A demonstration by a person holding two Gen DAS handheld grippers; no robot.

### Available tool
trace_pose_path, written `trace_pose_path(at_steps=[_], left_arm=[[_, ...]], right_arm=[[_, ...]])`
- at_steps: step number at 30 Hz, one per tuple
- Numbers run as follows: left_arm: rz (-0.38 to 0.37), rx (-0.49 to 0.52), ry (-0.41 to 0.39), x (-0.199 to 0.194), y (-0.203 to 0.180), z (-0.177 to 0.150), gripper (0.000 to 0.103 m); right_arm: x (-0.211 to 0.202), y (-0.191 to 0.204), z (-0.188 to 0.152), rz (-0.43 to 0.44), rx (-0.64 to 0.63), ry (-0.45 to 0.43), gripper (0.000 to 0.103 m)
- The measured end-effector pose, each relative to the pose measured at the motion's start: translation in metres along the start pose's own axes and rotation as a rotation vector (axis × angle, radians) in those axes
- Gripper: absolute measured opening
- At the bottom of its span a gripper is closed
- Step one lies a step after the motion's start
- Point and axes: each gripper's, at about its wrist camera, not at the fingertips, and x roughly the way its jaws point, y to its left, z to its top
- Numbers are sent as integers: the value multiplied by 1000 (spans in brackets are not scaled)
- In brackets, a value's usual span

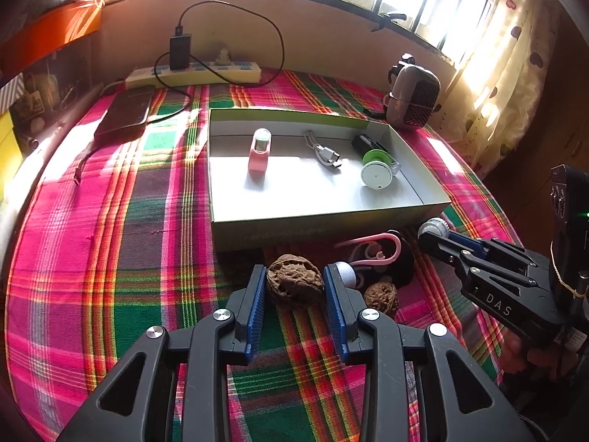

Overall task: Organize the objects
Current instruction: 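Close the right tool on the white cap while the left tool grasps the walnut, then carry the white cap with the right tool into the white box while the left carries the walnut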

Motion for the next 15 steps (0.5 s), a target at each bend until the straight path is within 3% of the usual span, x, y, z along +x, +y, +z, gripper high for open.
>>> trace_pose_path(at_steps=[15], left_arm=[[-6,38,-24,3,-7,40,29]], right_arm=[[-8,3,32,15,-30,-38,20]])
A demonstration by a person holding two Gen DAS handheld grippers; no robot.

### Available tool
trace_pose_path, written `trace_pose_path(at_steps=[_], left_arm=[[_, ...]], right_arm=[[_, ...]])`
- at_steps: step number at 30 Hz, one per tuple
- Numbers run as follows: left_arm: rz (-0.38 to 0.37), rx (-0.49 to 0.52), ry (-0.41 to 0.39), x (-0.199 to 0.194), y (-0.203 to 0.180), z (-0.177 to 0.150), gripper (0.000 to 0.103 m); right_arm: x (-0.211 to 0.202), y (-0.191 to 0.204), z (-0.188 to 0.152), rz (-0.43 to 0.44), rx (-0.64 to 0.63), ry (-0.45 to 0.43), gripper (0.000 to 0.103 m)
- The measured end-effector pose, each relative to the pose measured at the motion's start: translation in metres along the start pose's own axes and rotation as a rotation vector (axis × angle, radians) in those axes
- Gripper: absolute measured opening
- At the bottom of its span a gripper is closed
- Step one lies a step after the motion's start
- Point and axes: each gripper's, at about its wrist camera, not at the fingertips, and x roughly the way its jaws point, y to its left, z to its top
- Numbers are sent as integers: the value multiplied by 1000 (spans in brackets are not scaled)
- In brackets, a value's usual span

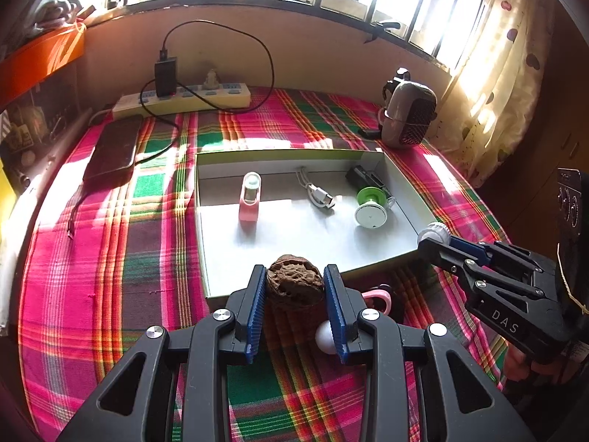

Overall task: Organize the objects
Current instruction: 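Carry the white cap with the right tool into the white box while the left carries the walnut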

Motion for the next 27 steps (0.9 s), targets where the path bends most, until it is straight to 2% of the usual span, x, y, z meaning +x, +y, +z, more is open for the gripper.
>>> trace_pose_path(at_steps=[13,27], left_arm=[[5,33,6,32,-1,44,29],[32,51,66,84,4,69,29]], right_arm=[[27,1,43,6,-43,-6,20],[83,-2,70,-1,-93,65,20]])
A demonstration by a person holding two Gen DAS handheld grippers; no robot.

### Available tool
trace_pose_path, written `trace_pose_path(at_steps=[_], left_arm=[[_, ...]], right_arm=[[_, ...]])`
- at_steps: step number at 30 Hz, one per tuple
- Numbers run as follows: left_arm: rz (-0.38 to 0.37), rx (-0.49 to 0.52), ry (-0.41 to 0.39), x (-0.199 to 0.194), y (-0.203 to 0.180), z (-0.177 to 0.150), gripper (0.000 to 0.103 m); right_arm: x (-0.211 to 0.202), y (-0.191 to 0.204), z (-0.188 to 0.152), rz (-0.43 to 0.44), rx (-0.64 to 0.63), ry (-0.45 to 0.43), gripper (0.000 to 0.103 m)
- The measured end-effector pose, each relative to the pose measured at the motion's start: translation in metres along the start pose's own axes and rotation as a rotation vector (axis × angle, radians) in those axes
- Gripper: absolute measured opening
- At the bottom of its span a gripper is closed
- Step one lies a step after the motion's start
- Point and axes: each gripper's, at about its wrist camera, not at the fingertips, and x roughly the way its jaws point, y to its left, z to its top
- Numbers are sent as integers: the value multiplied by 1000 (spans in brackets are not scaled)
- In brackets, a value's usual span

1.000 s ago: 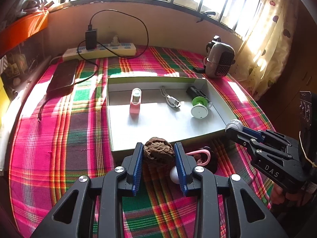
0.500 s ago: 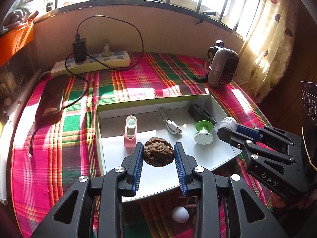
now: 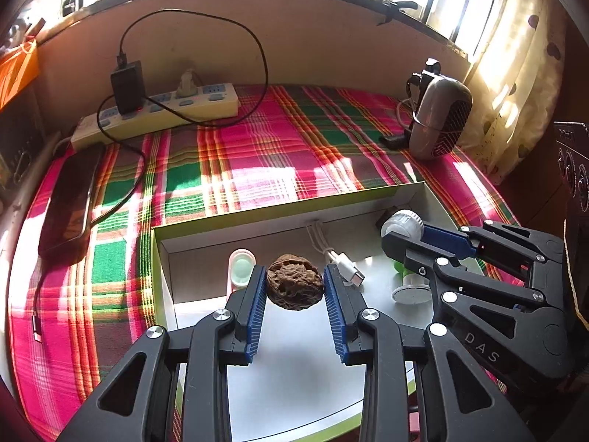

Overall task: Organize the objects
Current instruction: 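Carry the white cap with the right tool into the white box while the left carries the walnut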

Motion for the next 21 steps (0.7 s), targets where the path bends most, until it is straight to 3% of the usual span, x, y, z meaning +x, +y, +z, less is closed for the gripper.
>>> trace_pose_path(at_steps=[21], left_arm=[[49,43,29,25,-1,6,29]], right_arm=[[30,-2,6,20,-33,42,20]])
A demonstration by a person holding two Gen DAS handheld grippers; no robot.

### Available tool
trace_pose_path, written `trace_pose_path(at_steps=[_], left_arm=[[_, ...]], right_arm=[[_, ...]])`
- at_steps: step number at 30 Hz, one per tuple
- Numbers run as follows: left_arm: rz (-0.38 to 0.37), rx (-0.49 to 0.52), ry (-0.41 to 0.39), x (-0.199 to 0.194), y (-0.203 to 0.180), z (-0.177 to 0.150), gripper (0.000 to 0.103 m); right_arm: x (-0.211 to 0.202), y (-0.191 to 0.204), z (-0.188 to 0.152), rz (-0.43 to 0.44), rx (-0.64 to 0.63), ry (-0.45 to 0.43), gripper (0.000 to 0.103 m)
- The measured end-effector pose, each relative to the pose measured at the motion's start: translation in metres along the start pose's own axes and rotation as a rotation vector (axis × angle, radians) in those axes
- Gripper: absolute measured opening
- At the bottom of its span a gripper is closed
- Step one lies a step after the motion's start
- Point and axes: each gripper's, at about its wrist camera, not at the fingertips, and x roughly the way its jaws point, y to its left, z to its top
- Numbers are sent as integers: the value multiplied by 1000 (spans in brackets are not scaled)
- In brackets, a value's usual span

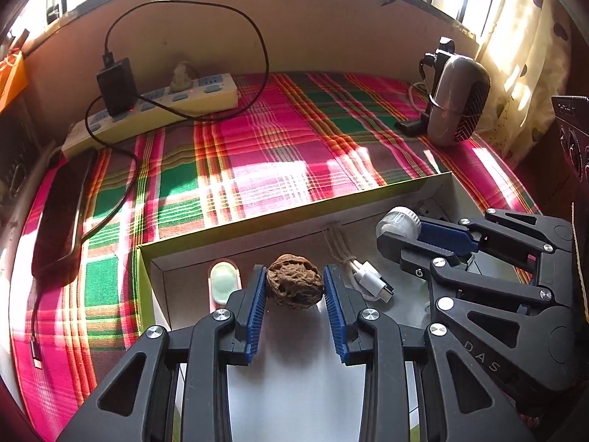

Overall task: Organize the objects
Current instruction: 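Carry the white cap with the right tool into the white box while the left carries the walnut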

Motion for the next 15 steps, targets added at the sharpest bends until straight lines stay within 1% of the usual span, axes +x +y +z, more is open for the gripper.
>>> trace_pose_path(at_steps=[8,15], left_arm=[[14,15,4,2,-2,0,29],[14,9,3,2,-3,0,30]], right_arm=[[3,-2,0,0,5,4,20],[4,0,0,-12,6,3,20]])
